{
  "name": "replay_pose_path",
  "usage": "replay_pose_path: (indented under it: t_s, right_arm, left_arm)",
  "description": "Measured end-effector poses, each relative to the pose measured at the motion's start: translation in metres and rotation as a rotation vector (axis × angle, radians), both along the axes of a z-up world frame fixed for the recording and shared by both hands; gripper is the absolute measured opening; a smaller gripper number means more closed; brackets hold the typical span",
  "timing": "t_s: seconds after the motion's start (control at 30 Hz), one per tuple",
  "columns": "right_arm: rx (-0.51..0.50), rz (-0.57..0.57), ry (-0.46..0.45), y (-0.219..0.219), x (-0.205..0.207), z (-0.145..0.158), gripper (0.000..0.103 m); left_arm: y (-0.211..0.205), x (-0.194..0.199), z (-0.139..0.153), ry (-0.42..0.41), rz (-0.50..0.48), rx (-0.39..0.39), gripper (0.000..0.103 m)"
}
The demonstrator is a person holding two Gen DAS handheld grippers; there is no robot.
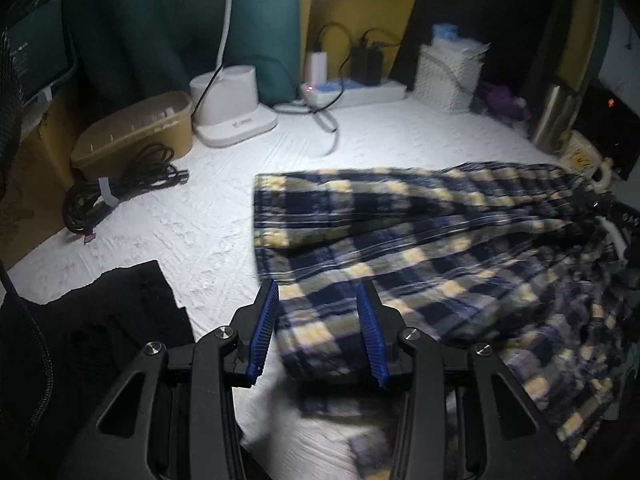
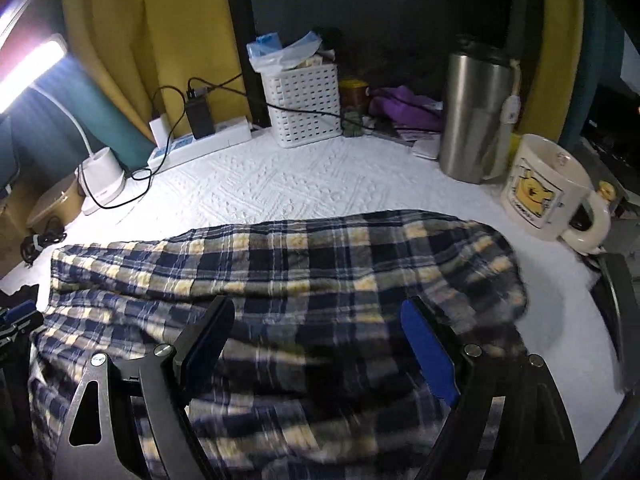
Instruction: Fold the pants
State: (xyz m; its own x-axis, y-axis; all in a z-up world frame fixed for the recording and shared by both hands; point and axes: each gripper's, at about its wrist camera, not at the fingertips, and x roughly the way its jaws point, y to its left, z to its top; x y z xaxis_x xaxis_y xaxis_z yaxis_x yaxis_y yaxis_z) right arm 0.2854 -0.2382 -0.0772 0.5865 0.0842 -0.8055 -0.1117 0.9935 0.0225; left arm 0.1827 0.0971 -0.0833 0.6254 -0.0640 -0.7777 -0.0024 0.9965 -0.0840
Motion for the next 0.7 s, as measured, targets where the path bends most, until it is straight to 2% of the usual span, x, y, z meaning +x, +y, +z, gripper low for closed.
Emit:
replay_pose_path:
  t_s: [0.27,0.6,0.7]
  right_arm:
    - [0.026,-0.022,-0.042,-0.025,-0.046,0.017,0.087]
    - [0.014,-0.064,-0.079,-0.061,-0.106,0.023,0.087]
    - [0.003,-0.078,-0.096,-0.073,-0.124,0.025,0.087]
  left_arm:
    - [-0.03,-0.033,0.009,-0.03,-0.075,-0.015,0.04]
    - [-0.072,-0.068,0.013,-0.076,-0.13,-0.057,0.041]
    - [-0.081,-0.078,0.014,-0.094,-0.142,-0.083,0.049]
